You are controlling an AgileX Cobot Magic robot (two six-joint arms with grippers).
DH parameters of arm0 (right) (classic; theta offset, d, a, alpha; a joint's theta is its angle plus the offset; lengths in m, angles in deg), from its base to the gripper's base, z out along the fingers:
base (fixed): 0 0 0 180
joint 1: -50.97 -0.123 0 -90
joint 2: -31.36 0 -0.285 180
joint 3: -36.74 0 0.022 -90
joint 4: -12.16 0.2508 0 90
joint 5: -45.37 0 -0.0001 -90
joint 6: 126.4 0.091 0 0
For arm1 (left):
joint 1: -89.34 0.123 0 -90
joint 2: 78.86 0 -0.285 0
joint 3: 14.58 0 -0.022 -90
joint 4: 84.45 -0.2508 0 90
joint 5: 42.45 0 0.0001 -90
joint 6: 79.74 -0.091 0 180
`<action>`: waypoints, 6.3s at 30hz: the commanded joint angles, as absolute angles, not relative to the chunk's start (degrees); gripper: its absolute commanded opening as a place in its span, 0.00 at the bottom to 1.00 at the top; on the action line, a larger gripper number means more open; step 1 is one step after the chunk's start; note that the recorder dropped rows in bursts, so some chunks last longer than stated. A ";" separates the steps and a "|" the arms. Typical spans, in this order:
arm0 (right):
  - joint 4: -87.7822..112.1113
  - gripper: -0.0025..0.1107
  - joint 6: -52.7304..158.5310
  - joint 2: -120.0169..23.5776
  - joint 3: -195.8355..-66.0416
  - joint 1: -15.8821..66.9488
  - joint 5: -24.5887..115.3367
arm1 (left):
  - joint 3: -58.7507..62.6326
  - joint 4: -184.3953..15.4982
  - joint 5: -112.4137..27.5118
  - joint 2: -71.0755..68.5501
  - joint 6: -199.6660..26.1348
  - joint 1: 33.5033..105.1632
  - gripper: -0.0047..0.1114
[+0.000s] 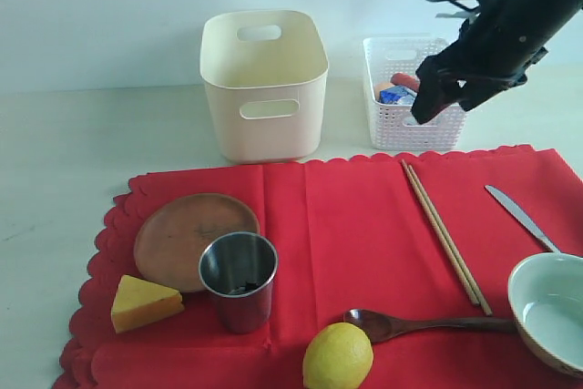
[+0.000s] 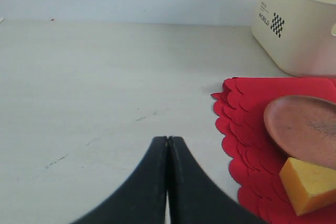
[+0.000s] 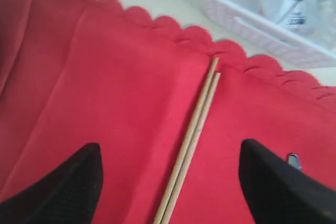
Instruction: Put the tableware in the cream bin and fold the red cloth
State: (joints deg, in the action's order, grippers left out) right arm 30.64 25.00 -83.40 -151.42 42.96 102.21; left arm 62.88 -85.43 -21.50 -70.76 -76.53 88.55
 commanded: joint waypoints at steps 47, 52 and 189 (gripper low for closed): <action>28.12 0.62 -24.65 -82.92 -121.29 8.31 90.43 | 62.63 -85.30 -22.31 -71.08 -76.37 88.16 0.04; 27.85 0.21 -24.65 -81.86 -121.29 8.31 90.88 | 62.63 -85.30 -22.31 -71.08 -76.37 88.16 0.04; 45.19 0.66 -11.43 -72.97 -138.99 13.33 89.43 | 62.63 -85.30 -22.31 -71.08 -76.37 88.16 0.04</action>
